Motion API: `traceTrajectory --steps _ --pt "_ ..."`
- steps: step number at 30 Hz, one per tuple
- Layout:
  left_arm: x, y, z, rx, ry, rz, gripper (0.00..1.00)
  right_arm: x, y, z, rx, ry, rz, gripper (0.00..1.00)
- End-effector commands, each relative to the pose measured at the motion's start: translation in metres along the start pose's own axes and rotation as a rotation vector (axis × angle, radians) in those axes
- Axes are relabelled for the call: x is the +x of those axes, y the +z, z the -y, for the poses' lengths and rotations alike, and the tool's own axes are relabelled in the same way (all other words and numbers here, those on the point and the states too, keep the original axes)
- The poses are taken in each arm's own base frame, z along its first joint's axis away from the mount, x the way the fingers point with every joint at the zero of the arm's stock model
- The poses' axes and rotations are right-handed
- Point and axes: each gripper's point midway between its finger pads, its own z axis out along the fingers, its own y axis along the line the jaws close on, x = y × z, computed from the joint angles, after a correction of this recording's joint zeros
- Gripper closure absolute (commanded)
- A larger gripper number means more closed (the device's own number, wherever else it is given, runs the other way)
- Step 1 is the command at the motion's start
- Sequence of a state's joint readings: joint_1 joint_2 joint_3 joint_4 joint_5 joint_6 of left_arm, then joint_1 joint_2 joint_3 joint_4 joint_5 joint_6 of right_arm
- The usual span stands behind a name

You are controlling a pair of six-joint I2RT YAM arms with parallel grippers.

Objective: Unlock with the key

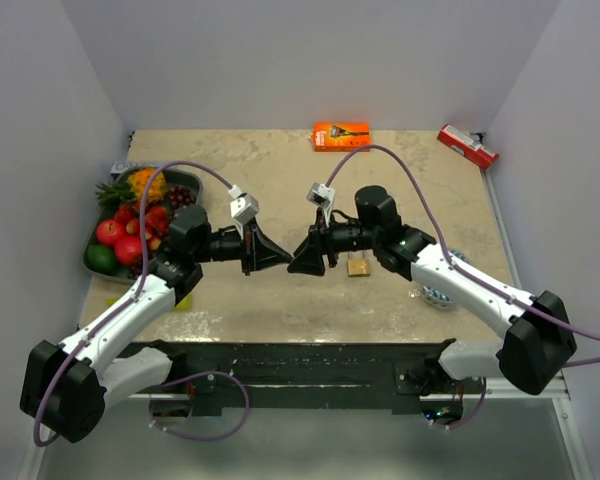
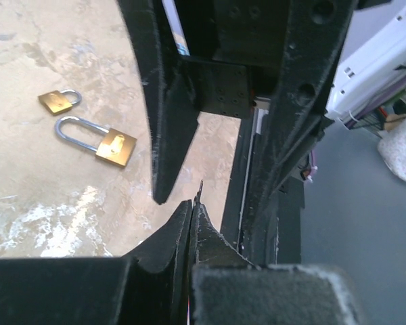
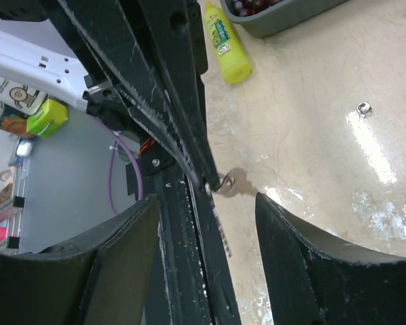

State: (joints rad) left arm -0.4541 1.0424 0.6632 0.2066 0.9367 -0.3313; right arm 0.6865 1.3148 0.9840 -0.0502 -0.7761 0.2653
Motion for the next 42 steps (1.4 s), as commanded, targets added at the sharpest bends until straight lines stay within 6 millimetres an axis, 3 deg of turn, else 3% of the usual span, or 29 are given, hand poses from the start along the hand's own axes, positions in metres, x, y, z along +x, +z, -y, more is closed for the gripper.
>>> traceTrajectory --steps 1,8,17,23,36,40,42 --pt "-0.021 -0.001 -0.003 -0.052 0.014 0.089 1.00 -0.028 -0.010 -0.006 0.012 -0.026 0.147 0.36" --pt "-0.031 -0.009 -0.008 -0.090 0.020 0.136 1.00 -0.027 -0.014 -0.007 0.022 -0.007 0.172 0.37" --pt "-0.035 -0.014 -0.005 -0.083 0.029 0.156 1.00 -0.029 -0.016 -0.004 0.031 0.000 0.188 0.49" --pt "-0.035 -0.014 -0.004 -0.073 0.029 0.157 1.00 -0.035 -0.020 -0.005 0.032 -0.002 0.208 0.60" --pt "-0.033 -0.013 0.000 -0.040 0.026 0.151 1.00 -0.037 -0.022 -0.006 0.027 -0.006 0.213 0.99" --pt "-0.031 -0.011 0.000 -0.027 0.016 0.138 1.00 -0.038 -0.023 -0.007 0.029 -0.014 0.212 1.00" --pt "-0.029 -0.010 0.000 -0.016 0.008 0.128 0.88 -0.037 -0.024 -0.007 0.039 -0.014 0.203 1.00"
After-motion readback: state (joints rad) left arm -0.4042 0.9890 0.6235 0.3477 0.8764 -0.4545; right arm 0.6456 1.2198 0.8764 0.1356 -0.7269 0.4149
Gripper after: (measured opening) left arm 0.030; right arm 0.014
